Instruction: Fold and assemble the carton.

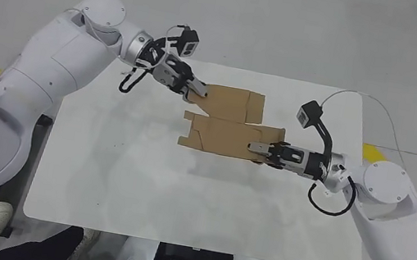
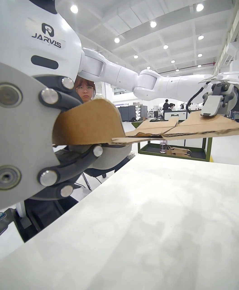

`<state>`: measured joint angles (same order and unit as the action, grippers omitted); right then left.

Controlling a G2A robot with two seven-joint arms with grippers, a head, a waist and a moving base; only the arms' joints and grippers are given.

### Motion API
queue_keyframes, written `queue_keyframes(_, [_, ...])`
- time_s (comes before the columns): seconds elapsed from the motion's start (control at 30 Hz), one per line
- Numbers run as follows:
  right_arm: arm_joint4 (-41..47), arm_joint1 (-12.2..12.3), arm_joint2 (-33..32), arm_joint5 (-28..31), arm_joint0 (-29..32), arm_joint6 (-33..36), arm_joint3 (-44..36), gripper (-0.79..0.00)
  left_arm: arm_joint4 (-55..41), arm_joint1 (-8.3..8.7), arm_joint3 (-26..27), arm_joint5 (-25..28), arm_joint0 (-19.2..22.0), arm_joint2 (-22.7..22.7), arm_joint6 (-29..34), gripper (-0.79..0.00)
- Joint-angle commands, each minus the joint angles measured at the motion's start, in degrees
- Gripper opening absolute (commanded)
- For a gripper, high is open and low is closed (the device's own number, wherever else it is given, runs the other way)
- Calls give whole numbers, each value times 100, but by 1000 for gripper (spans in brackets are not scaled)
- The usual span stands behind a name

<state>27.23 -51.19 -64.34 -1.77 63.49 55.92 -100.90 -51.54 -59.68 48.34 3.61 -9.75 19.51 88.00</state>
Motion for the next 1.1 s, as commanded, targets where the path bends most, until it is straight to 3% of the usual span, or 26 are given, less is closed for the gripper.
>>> queue_keyframes(0.0, [-6,-5,-8,-4,5,-4,-3,-785,24,-11,-3,-32,-19,38,0,-785])
queue_keyframes(0.1, [-27,-11,-18,-9,6,30,-5,-773,27,-31,-14,-89,-49,104,0,-785])
queue_keyframes(0.17, [-46,-14,-26,-13,5,55,5,-514,11,-43,-9,-100,-64,153,0,-785])
queue_keyframes(0.2, [-79,-13,-39,-42,4,49,39,-339,3,-49,9,-92,-70,175,0,-785])
queue_keyframes(0.23, [-127,-11,-63,-86,7,9,78,0,-20,-52,27,-90,-80,198,0,-785])
queue_keyframes(0.73, [332,70,-969,438,513,-144,470,0,-117,78,546,167,-169,224,0,-785])
queue_keyframes(1.07, [671,-127,-260,767,-55,203,542,0,-298,191,999,461,-113,-97,0,-785])
